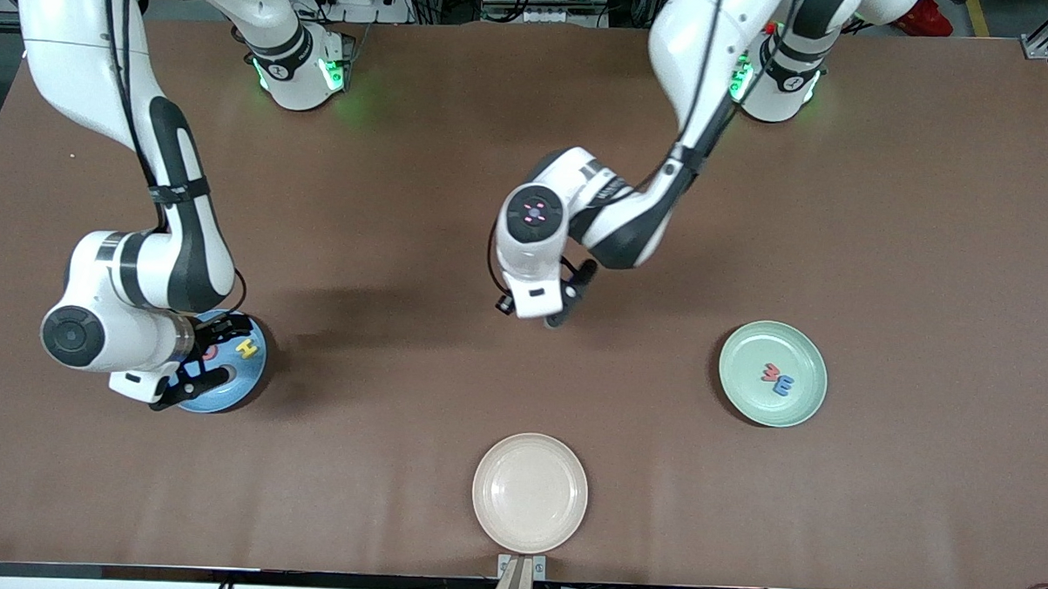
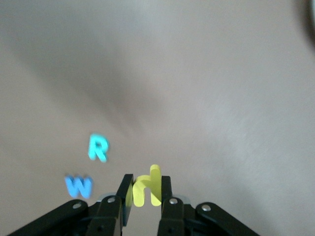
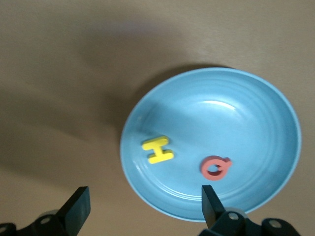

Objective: Sort uppercase to blue plate, lowercase to green plate
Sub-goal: 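Carry the n to the green plate while the right gripper reaches the letters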

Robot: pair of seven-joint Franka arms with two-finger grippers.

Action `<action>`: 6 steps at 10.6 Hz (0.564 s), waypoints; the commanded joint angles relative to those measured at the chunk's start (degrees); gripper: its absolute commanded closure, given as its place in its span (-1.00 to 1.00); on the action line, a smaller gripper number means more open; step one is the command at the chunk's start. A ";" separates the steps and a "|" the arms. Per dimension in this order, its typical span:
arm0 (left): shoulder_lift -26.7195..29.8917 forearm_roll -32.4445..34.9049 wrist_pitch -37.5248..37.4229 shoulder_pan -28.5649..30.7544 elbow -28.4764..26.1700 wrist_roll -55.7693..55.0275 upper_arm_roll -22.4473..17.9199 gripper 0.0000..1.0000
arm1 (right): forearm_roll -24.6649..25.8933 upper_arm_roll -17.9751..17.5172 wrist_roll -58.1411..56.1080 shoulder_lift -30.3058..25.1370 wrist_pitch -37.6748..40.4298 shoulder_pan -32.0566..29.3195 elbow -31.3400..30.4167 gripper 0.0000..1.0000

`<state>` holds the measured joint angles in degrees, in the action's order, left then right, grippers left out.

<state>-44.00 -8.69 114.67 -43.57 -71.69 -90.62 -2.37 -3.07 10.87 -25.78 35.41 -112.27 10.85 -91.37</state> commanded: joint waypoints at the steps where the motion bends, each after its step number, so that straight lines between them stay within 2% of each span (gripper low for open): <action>1: 5.48 1.38 -5.83 5.57 -1.70 15.40 0.09 1.00 | -2.97 -0.14 2.48 -0.61 2.32 2.06 -0.38 -1.00; 4: 8.83 5.68 -14.45 13.04 -2.48 37.91 0.00 1.00 | -3.96 -0.14 12.64 -2.27 2.41 9.07 -1.97 -1.00; 6: 11.64 11.56 -15.88 16.92 -6.50 50.66 0.09 1.00 | -3.96 -0.14 19.86 -2.72 2.59 14.34 -1.97 -1.00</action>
<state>-36.00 -0.87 99.28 -28.42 -73.07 -47.36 -2.82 -6.54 10.40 -10.61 34.80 -109.99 21.73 -91.46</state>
